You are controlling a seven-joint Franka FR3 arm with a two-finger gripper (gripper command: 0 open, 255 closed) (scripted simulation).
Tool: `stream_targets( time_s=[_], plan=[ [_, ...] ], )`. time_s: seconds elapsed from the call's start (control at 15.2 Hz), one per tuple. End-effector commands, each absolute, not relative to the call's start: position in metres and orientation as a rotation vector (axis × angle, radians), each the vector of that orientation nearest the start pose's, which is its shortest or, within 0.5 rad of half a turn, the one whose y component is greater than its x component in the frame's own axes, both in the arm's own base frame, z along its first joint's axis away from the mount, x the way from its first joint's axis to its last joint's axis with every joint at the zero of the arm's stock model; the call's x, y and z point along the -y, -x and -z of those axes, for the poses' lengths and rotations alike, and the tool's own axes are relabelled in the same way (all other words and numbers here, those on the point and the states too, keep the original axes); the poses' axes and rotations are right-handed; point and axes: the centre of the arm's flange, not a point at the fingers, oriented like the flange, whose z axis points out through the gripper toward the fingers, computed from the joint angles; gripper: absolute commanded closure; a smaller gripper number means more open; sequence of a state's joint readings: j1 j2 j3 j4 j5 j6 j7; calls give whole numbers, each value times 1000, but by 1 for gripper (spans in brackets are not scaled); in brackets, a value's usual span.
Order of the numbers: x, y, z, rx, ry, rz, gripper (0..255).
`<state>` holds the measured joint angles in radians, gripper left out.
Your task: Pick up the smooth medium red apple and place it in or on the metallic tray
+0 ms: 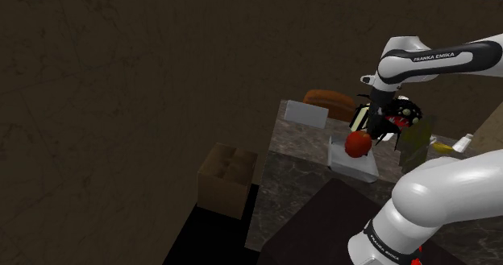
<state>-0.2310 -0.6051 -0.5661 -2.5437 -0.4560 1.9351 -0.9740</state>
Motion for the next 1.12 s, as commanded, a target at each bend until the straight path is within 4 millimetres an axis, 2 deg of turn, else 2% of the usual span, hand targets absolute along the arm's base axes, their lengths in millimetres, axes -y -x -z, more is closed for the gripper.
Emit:
stream_targets(
  time_s=[0.0, 0.26, 0.53, 1.06],
  plan=[
    [295, -243, -435, 707, 3093, -183, 0],
    [295, -243, -435, 707, 3093, -183, 0],
    [292, -248, -484, 707, 3093, -183, 0],
    [292, -248, -484, 707, 3093, -183, 0]
  ],
)
